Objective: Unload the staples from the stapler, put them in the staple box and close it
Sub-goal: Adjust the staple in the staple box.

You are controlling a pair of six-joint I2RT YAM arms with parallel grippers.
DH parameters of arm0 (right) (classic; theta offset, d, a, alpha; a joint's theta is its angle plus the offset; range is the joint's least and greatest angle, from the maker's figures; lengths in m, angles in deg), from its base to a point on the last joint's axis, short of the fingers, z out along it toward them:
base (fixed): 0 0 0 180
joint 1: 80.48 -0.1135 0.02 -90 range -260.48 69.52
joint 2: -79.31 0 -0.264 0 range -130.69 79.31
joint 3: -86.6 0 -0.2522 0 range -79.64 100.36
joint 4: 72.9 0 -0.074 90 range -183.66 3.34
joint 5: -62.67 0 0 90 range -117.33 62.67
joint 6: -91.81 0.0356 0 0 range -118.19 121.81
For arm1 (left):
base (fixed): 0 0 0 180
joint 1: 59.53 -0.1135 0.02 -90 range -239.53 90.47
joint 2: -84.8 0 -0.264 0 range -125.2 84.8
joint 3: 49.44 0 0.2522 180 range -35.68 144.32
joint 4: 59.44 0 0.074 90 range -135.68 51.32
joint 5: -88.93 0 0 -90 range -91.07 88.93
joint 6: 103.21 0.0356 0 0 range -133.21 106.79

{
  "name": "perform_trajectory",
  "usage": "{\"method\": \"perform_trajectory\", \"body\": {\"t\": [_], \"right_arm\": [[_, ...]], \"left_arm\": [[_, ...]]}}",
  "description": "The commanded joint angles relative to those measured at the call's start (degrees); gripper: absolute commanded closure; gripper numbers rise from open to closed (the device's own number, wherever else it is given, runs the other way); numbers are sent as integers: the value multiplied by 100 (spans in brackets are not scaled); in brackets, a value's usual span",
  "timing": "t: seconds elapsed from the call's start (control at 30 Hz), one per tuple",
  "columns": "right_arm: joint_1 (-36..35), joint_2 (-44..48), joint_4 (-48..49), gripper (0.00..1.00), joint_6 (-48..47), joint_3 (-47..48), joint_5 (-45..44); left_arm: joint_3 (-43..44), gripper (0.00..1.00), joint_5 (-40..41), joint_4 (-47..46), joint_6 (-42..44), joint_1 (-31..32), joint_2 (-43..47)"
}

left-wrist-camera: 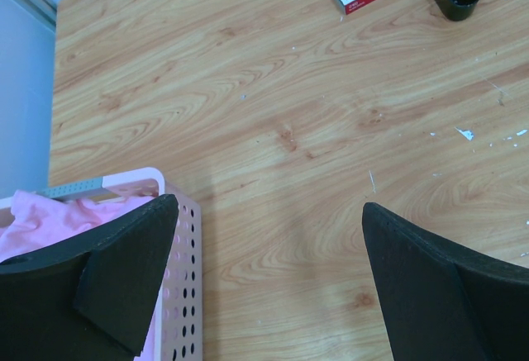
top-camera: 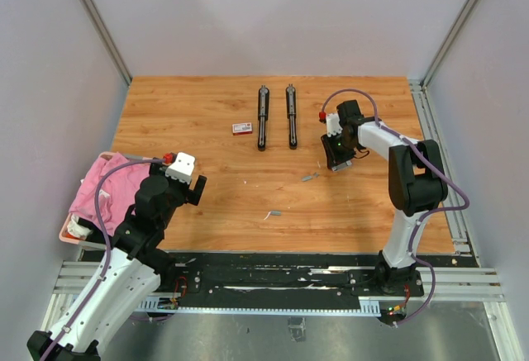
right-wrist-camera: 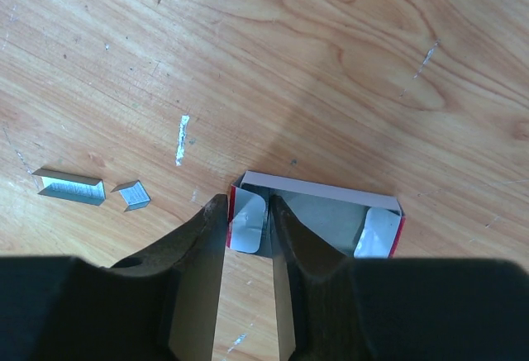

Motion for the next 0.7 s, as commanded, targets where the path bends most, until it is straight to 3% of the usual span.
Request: {"method": "perform_trajectory", "body": {"t": [0.0, 0.27, 0.4, 0.67], "right_arm": [[-92, -46, -39, 72, -29, 16, 12], [-91, 0, -67, 70, -38, 64, 7], [-112, 88, -186, 55, -91, 174, -26], [-276, 706, -316, 46, -451, 343, -112]], "left_arm": [[-40, 2, 71, -219, 43, -31, 22], [-39, 2, 74, -219, 45, -34, 25], [-49, 2, 71, -221, 41, -31, 26], [-39, 2, 71, -219, 41, -33, 26]]}}
